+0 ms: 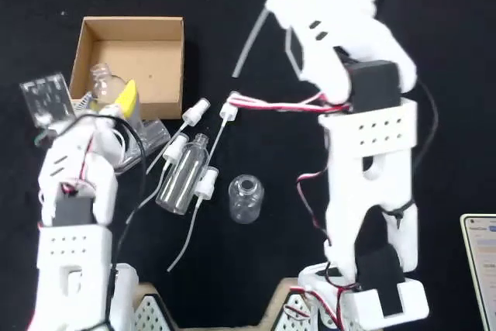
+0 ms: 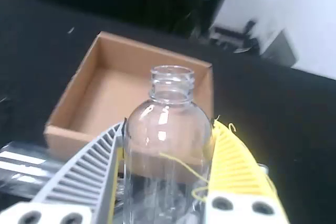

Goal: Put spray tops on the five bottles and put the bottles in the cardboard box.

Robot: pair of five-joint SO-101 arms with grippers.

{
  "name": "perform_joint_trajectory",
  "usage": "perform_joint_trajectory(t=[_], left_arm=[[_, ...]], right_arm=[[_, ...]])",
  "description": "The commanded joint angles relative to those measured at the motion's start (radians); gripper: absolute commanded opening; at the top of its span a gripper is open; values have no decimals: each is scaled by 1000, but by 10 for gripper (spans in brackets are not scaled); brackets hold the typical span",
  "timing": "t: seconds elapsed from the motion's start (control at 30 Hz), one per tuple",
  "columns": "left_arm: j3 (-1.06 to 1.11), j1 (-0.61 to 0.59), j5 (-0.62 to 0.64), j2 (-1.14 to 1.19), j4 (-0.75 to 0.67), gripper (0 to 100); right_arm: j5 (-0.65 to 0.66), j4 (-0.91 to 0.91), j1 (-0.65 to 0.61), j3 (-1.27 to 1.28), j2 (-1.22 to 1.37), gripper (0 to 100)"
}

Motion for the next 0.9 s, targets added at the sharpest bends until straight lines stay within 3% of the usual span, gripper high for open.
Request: perform_joint_trajectory(t=[0.0, 0.17, 0.4, 0.6, 0.73, 0.87], left_arm=[[58, 124, 2, -155, -35, 29], [145, 254, 0, -281, -37, 29], [246, 309, -32, -417, -37, 30], [317, 397, -212, -494, -37, 30], [343, 403, -218, -548, -37, 30], [375, 401, -224, -603, -37, 30]], right_arm=[[8, -64, -32, -36, -53, 11], [5, -3, -37, -31, -84, 11], [12, -2, -144, 42, -174, 11], [14, -144, -196, 162, -197, 11], [14, -292, -196, 283, -202, 11], [29, -330, -224, 331, -206, 11]])
